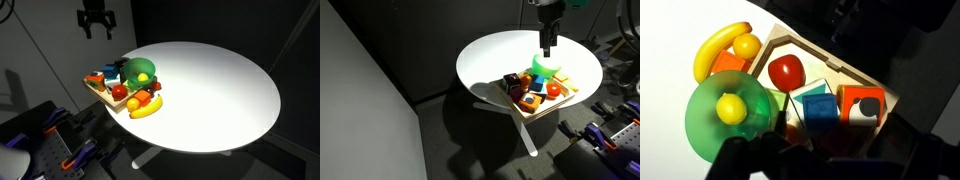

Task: Put the orange in the box

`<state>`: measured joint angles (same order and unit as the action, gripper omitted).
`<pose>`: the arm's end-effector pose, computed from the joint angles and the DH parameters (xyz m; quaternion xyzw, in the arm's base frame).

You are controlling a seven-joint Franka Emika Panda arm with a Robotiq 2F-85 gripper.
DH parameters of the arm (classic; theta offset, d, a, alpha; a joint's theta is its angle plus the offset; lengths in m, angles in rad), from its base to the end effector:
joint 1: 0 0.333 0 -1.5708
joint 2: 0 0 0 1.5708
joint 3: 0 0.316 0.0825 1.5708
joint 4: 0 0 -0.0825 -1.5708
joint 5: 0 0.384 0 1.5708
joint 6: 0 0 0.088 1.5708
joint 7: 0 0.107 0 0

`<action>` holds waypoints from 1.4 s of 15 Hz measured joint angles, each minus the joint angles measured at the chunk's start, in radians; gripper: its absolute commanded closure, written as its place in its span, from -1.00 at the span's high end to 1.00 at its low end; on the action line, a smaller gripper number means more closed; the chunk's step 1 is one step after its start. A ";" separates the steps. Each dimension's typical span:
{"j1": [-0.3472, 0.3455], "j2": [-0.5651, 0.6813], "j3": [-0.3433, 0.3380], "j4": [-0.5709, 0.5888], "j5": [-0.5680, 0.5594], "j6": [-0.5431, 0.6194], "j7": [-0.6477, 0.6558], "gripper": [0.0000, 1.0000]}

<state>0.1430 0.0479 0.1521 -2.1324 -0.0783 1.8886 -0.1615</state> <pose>0.4928 0.1434 0.3651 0.9591 0.2413 -0.1425 0.0410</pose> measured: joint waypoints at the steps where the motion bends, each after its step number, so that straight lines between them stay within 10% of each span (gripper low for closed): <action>1: 0.000 -0.018 -0.002 -0.015 0.000 -0.010 0.001 1.00; 21: -0.029 -0.346 -0.047 -0.263 0.035 0.137 0.205 1.00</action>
<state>0.1136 -0.2977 0.1047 -2.3956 -0.0435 2.0261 0.0436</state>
